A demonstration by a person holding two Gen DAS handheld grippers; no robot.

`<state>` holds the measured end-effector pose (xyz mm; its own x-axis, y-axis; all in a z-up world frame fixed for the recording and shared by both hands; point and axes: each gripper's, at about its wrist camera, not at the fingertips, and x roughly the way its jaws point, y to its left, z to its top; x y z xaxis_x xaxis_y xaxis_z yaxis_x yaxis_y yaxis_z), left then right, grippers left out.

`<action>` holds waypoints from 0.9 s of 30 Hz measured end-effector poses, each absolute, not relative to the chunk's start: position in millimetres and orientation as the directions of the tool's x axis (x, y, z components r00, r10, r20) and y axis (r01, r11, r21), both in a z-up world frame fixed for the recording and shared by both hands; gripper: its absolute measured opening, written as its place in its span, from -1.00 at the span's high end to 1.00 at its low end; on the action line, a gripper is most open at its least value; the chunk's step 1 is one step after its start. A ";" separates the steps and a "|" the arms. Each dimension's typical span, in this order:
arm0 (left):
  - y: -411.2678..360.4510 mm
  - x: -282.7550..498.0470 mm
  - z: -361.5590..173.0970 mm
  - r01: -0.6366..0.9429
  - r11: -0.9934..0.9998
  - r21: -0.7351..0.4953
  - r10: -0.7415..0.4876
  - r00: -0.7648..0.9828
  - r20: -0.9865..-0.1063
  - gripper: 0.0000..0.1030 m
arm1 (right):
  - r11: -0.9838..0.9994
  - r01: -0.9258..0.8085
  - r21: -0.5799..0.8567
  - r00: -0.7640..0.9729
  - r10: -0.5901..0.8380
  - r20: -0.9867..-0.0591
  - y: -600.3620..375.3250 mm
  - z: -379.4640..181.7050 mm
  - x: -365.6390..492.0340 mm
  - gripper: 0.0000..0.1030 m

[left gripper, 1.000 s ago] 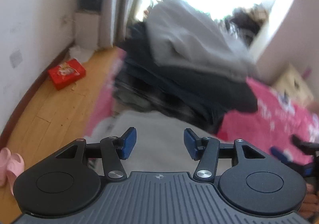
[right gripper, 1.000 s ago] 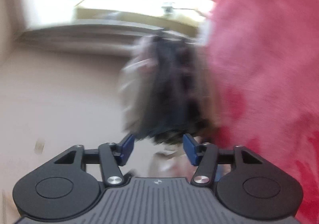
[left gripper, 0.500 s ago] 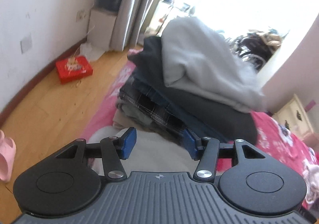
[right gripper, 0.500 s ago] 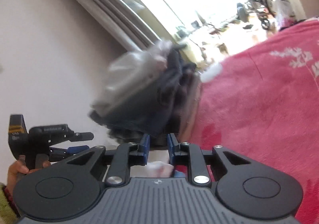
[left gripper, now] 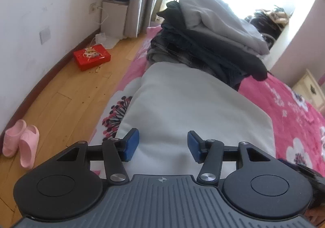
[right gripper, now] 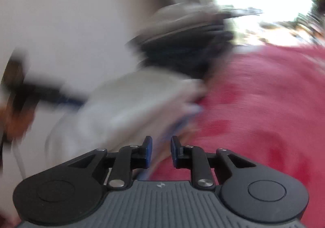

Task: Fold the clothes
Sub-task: 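Lower the shirt onto the stack and open both grippers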

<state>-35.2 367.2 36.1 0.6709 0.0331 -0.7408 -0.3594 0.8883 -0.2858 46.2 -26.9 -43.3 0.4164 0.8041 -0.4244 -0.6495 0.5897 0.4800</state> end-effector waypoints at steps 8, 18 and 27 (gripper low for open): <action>379.1 -60.8 42.1 -0.409 0.863 -0.296 0.062 0.667 -0.742 -0.03 | 0.369 -0.844 0.390 0.240 0.909 -0.340 -5.9 -18.6 -1.7 0.57; 414.0 -95.8 25.4 -0.466 0.799 -0.380 0.007 0.639 -0.769 -0.18 | 0.335 -0.478 0.812 0.210 0.941 -0.264 -61.2 -64.9 10.1 0.13; 413.9 -105.8 9.5 -0.448 0.793 -0.412 -0.037 0.640 -0.768 -0.18 | 0.358 -0.521 0.774 0.058 0.920 -0.387 -22.9 -73.0 -30.6 0.12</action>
